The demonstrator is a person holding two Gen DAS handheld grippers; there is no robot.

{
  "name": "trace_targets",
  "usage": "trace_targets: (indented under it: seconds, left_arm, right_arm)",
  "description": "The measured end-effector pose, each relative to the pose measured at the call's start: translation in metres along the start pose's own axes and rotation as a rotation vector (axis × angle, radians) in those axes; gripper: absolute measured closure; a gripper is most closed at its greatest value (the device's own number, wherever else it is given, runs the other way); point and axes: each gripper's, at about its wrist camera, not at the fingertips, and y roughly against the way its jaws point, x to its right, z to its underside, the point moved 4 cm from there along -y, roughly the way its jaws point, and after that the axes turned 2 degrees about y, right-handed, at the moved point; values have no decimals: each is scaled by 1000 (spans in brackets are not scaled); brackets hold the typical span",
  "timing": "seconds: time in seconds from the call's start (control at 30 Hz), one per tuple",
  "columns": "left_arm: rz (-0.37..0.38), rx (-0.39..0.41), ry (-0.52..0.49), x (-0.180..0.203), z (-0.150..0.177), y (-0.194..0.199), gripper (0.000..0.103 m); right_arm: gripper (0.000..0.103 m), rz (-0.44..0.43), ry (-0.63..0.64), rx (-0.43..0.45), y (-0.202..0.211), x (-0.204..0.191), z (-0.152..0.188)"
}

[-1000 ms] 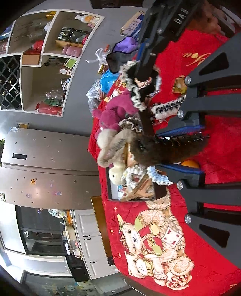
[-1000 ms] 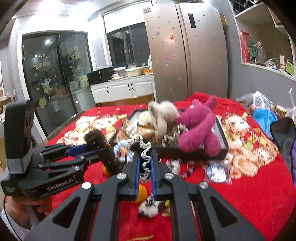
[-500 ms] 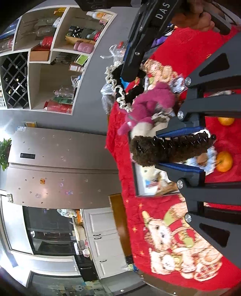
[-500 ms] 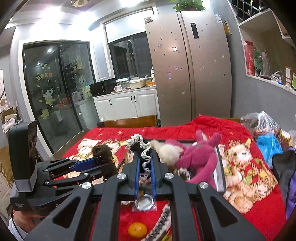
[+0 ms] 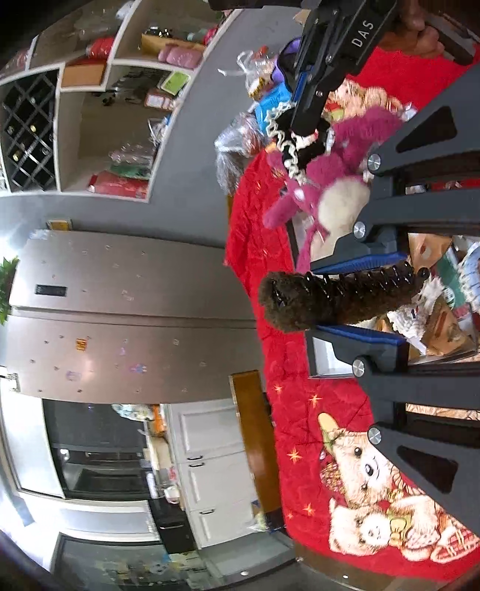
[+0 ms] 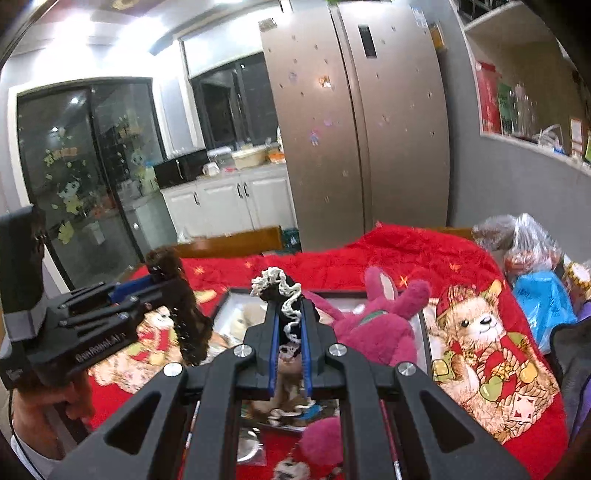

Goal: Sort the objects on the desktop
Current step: 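Carry the brown hair clip with the left gripper over the black box, then open the left gripper to drop the brown hair clip into the box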

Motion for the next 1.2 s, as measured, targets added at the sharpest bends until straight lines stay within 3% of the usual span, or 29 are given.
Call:
trace_targets:
  seconds: [0.37,0.77,0.8,0.83,0.87,0.9,0.93,0.97,1.03,1.1,1.2]
  left_arm:
    - [-3,-119,1,-12,23,-54,76]
    - [-13,-137,1,-13,30,-64,76]
    - [-12,-139,3,-13,30,-64,75]
    - [-12,-144,1,-14,30,-65,66]
    - [-10,-145,-4,-13,30,-66,60]
    - [-5,-140,-9,-13,30,-65,45]
    - [-3,-133,-15,-12,29,-64,33]
    - [-6,-126,-25,-11,28,-63,28]
    - [-22,-129,-44,-9,27,-63,7]
    - [-28,-112,-62,-6,25,-60,0]
    - [-49,-95,-75,-6,23,-57,0]
  right_arm:
    - [92,-14,-21,-138,-73,28,34]
    - [92,-14,-38,-149,-84,31,43]
    - [92,-14,-43,-149,-83,32,43]
    - [90,-10,-51,-148,-83,32,42]
    - [87,2,-61,-146,-83,34,42]
    - [73,11,-68,-144,-82,36,41]
    - [53,11,-75,-141,-80,36,39]
    - [46,-1,-84,-130,-77,37,38]
    - [27,-15,-104,-104,-70,39,33]
    - [12,-4,-119,-74,-62,42,28]
    - [1,-4,-160,-56,-56,49,22]
